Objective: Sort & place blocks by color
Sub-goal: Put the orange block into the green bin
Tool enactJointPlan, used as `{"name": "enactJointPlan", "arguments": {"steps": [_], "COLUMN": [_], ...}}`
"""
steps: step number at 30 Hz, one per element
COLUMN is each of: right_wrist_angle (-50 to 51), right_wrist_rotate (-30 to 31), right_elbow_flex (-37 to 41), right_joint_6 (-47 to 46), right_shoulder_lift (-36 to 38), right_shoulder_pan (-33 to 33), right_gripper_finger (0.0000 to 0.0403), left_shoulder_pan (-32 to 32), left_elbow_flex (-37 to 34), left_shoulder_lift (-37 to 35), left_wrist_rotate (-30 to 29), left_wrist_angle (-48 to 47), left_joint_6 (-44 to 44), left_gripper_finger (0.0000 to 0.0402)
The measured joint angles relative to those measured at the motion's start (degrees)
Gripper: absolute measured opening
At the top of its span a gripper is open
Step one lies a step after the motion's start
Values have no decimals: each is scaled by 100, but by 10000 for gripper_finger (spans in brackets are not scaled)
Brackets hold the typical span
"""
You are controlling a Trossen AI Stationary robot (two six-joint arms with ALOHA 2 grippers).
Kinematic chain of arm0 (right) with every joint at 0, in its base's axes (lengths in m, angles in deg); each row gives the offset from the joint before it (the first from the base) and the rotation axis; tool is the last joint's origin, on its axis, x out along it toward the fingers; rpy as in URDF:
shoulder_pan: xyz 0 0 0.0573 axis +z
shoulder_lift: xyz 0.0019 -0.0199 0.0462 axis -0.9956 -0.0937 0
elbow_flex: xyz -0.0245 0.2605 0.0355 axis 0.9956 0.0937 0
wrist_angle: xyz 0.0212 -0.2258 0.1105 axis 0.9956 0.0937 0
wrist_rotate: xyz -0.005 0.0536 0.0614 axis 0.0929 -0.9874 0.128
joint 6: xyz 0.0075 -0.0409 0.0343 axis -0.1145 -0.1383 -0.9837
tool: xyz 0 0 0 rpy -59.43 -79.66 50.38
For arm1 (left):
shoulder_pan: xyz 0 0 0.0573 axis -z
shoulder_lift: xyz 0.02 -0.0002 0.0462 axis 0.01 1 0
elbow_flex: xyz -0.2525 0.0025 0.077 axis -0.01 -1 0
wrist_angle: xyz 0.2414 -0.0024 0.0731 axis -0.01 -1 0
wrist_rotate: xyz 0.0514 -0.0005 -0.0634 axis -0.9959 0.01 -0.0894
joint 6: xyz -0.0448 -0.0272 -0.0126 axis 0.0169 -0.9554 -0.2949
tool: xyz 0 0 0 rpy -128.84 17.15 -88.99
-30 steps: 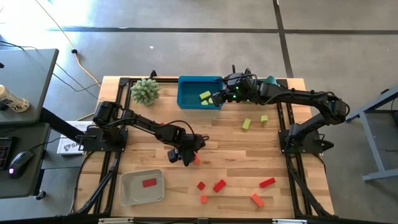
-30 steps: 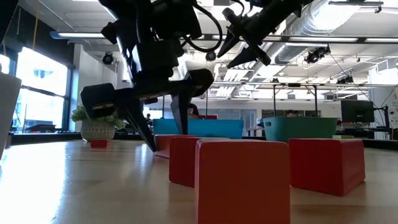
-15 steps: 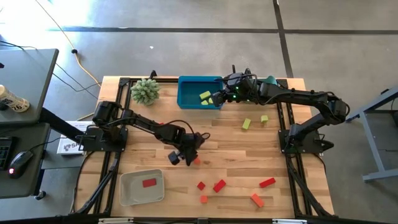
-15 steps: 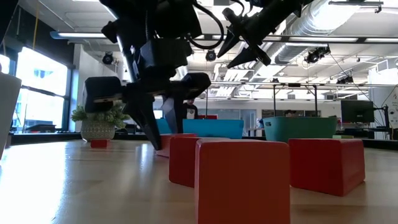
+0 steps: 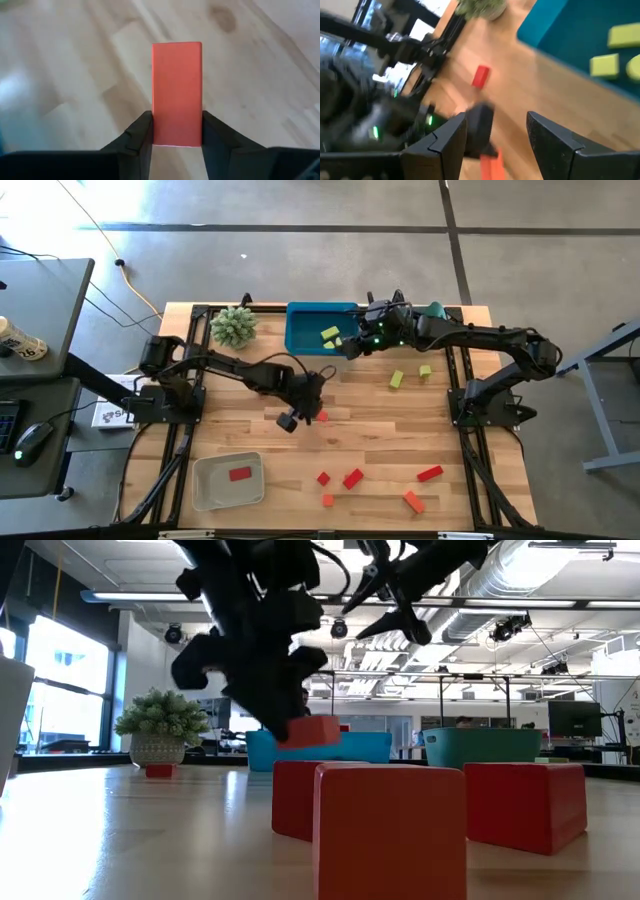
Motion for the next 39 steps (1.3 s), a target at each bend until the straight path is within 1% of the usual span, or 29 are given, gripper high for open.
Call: {"name": "enactJointPlan", "arguments": {"steps": [7,16,21,24,30,34,39], "right_wrist_angle": [46,263,254,255,251,241,208], "right_wrist_rotate": [-57,-101,-99,-39,402,591,616], "right_elbow_flex": [0,2,2,2,2,2,2], "right_joint_6": [-309,-425,-498,-504,-656,-805,-1247], "right_shoulder_lift": [0,-4,-4,-4,-4,-4,-2], "right_shoulder_pan": [223,259,259,259,259,261,259], "right_gripper_finger": [194,194,194,194,194,194,188], "left_shoulder_pan": [-392,-839,-986,-1032,-1060,-1056,-1056], "left_elbow_flex": [0,0,2,7,7,6,2], "left_shoulder_lift": [-459,-1004,-1229,-1307,-1347,-1347,-1342], "left_wrist_rotate": [-499,-811,-1026,-1051,-1062,-1062,-1062], "left_wrist_angle": [111,610,894,1103,1382,1435,1625], "left_joint_6": [-247,-682,-753,-800,-879,-1005,-1330], "left_gripper_finger": [104,104,104,104,104,104,104]}}
